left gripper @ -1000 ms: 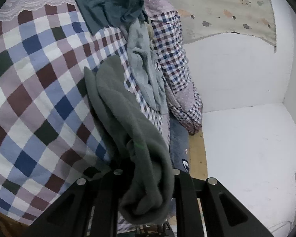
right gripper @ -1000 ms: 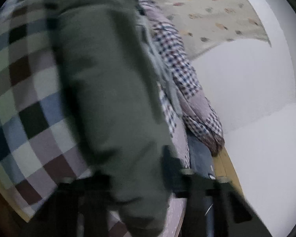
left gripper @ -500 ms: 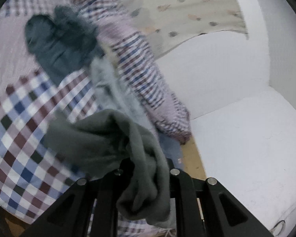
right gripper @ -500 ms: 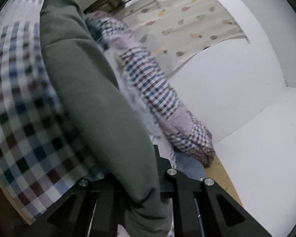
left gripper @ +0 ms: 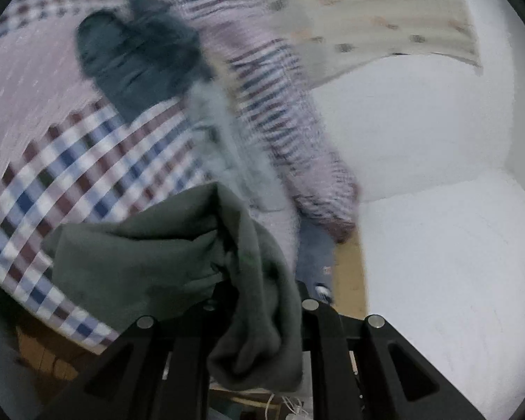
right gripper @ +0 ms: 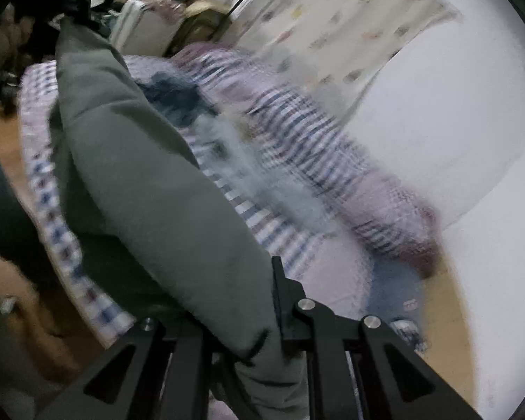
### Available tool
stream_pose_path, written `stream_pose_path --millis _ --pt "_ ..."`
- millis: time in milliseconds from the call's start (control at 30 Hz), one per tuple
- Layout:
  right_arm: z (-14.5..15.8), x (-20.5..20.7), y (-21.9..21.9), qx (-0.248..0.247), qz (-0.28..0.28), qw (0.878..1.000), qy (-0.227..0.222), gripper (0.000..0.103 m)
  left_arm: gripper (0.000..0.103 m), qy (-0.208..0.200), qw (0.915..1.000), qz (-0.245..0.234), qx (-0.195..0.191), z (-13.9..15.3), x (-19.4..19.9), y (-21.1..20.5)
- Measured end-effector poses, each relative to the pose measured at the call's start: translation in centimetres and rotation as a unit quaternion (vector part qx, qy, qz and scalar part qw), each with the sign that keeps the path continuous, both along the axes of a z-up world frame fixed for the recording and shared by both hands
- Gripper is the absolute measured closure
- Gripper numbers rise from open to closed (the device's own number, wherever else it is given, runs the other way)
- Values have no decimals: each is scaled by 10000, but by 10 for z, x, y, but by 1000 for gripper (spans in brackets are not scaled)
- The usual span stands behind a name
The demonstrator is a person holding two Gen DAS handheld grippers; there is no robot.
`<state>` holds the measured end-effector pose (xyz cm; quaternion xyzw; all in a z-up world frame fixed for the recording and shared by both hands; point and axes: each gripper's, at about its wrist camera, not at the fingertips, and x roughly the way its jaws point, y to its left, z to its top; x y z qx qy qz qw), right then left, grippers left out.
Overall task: Fold clothes
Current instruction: 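Lift the green shirt off the bed with both grippers, letting it hang, then lay the hanging green shirt folded onto the checked bedding with both grippers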
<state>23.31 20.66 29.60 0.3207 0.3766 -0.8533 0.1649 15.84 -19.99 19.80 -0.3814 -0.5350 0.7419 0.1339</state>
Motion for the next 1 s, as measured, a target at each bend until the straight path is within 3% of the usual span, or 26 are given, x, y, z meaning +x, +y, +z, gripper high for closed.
stream_pose_path --millis 133,333,467,567,600,667,733,833,1000 --pt "-59 -64 2 79 125 9951 -978 92 90 -625 9979 35 -135 -49 -57 3" --pt "-110 -176 7 -49 -313 9919 -1229 92 90 -1175 9915 -4 -551 -97 -159 11" --pt "-160 -252 8 -97 -516 9829 -1765 90 88 -1592 9843 -75 -759 -133 -225 14" --pt "-197 -297 15 -252 -784 9717 -2214 80 86 -1941 9782 -242 -700 -163 -254 13" --pt "-206 -307 18 -298 -902 9685 -2303 72 84 -1997 9775 -246 -627 -169 -257 11" --pt "-211 -316 30 -547 -1142 9659 -2258 58 77 -1921 9793 -335 -547 -171 -259 10" --pt "-209 -320 46 -934 -1395 9632 -2099 45 56 -1659 9845 -374 -419 -163 -254 7" --pt "-194 -311 76 -1779 -1752 9503 -1861 41 25 -1176 9910 -136 -629 -137 -240 -5" --pt "-171 -271 127 -2972 -2179 9163 -1567 41 23 -658 9895 389 -1228 -106 -198 -38"
